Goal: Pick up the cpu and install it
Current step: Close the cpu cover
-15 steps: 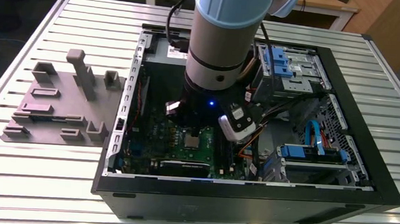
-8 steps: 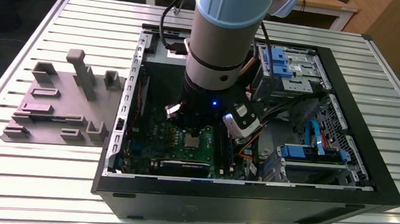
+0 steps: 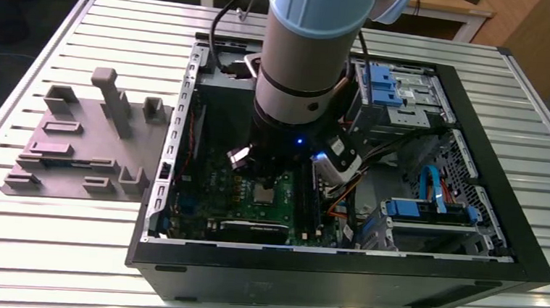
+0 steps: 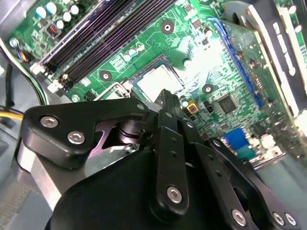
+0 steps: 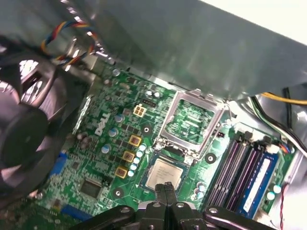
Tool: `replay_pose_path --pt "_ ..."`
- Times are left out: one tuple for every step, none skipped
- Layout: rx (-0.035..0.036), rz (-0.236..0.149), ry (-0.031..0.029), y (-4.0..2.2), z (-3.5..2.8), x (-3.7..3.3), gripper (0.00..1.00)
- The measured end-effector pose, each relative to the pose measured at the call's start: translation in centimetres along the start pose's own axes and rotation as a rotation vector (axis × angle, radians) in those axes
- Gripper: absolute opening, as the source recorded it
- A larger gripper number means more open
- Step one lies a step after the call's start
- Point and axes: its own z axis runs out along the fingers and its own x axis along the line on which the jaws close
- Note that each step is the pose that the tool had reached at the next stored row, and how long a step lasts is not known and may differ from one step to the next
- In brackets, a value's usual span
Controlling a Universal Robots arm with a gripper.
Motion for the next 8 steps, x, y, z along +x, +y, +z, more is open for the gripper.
replay_pose_path --pt "0.0005 -0.017 0.0006 0.00 0.00 0.00 0.10" --pt "0.0009 -0.035 0.0011 0.00 0.00 0.00 0.10" --pt "0.0013 -0.052 0.0016 0.00 0.00 0.00 0.10" --pt "0.0017 -0.069 0.0021 0.00 0.01 0.00 0.10" --pt "0.0019 -0.079 0.0024 -0.02 0.01 -0.03 0.10" --pt "0.0020 -0.084 0.0024 -0.06 0.01 -0.14 0.10" --pt "0.0020 -0.085 0.0025 -0.11 0.00 -0.26 0.10" --pt "0.0021 -0.087 0.0029 -0.18 -0.01 -0.42 0.10"
